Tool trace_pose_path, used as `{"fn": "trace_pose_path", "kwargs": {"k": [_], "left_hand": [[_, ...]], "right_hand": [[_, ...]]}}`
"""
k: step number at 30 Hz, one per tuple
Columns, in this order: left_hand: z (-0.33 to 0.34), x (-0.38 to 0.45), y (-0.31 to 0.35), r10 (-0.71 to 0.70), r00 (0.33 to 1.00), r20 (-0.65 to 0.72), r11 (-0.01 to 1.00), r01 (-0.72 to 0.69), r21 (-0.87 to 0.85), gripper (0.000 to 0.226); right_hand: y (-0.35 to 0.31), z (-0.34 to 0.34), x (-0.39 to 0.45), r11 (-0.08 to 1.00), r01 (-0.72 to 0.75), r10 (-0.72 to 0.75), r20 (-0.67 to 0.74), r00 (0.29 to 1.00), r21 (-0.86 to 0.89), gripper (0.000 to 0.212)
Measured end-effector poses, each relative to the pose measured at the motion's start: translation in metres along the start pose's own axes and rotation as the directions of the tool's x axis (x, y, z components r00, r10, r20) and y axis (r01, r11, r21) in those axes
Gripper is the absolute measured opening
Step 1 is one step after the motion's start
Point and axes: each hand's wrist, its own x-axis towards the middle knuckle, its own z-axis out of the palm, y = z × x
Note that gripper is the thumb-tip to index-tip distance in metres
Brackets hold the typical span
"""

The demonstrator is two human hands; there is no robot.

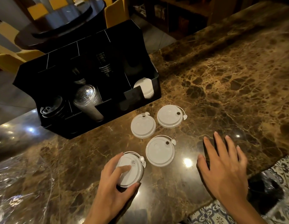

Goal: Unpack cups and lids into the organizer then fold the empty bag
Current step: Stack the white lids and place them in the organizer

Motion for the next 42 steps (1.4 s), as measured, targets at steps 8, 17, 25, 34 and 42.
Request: {"fn": "trace_pose_path", "kwargs": {"k": [8, 17, 25, 34, 42], "left_hand": [[-0.001, 0.000, -0.001, -0.017, 0.999, 0.047, 0.995, 0.021, -0.096, 0.058], [-0.005, 0.000, 0.001, -0.007, 0.994, 0.106, 0.992, 0.020, -0.128, 0.063], [-0.011, 0.004, 0.004, 0.058, 0.981, 0.184, 0.998, -0.056, -0.015, 0.063], [-0.012, 0.009, 0.005, 0.060, 0.984, 0.167, 0.997, -0.068, 0.042, 0.053], [-0.003, 0.006, 0.011, 0.045, 0.999, -0.027, 0.993, -0.042, 0.114, 0.057]], "right_hand": [[0.001, 0.001, 0.000, 1.000, -0.002, 0.002, 0.002, 1.000, 0.001, 0.057], [0.001, 0.003, 0.000, 1.000, 0.001, -0.001, -0.007, 1.000, 0.007, 0.056], [0.002, 0.005, 0.000, 1.000, 0.002, -0.002, -0.005, 1.000, 0.004, 0.055], [0.001, 0.002, 0.000, 1.000, -0.006, 0.006, 0.017, 1.000, 0.004, 0.056], [0.000, -0.001, 0.000, 1.000, -0.008, 0.008, 0.013, 1.000, 0.022, 0.056]]}}
